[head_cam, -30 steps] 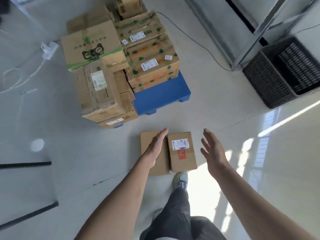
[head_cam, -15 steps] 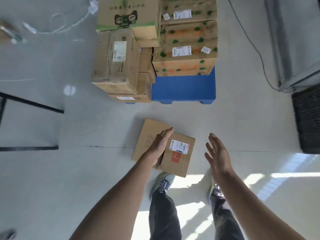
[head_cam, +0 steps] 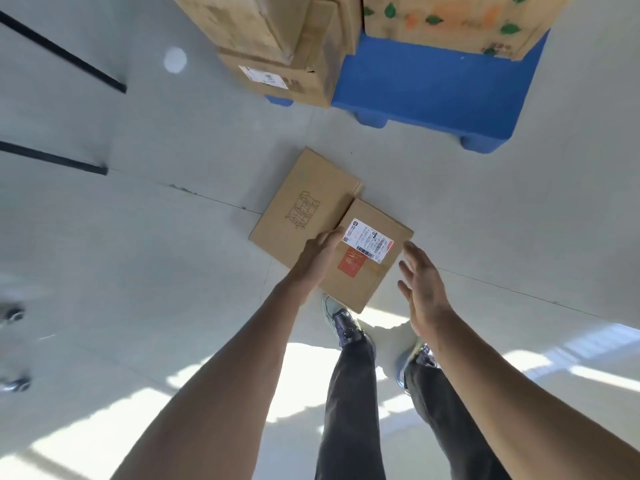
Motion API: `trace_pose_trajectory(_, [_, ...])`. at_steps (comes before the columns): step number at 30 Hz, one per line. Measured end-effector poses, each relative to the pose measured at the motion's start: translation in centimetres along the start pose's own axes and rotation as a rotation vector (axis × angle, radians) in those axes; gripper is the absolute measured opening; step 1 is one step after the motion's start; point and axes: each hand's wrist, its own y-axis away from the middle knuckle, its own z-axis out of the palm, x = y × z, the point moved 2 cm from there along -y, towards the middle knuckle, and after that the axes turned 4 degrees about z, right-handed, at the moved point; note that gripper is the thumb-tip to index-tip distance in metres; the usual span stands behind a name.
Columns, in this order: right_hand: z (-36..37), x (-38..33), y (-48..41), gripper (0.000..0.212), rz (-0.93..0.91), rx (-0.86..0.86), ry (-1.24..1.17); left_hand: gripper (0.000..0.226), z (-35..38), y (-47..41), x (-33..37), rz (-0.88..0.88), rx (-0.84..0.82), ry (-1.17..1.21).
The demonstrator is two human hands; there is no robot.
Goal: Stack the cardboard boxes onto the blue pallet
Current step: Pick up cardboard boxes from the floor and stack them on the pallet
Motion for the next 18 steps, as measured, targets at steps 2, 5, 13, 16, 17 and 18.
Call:
trace_pose_trajectory(2, [1.4,1.2,-2.6,0.047,0.008,-0.033,0.025,0.062,0.0,-2.4,-2.3,-0.024,0.003,0.013])
trace_pose_trajectory(5, [3.2,3.3,-6.2,0.044,0.022,-0.046,0.037,0.05,0.3,-5.9,-5.4,-0.031,-0.001,0.035])
trace_pose_trajectory(13, [7.1,8.2,-12.5,0.056,0.053,-0.062,0.05,0.079,-1.4,-12.9,-11.4,-0.081,0.043,0.066])
trace_pose_trajectory(16, [9.5,9.4,-14.7,0.063,0.066,-0.09,0.053,0.079,-3.7,-15.4,-13.0,-0.052,0.115,0.021])
trace_pose_trajectory(17, [10.4,9.7,-15.5,0.064,0.068,-0.098,0.05,0.077,-4.7,-16.3,-13.5,-0.047,0.141,0.004])
trace_pose_trajectory(18, [11.3,10.0,-16.3,0.064,0.066,-0.102,0.039,0.07,-5.7,-17.3,-14.1,-0.04,0.172,-0.013])
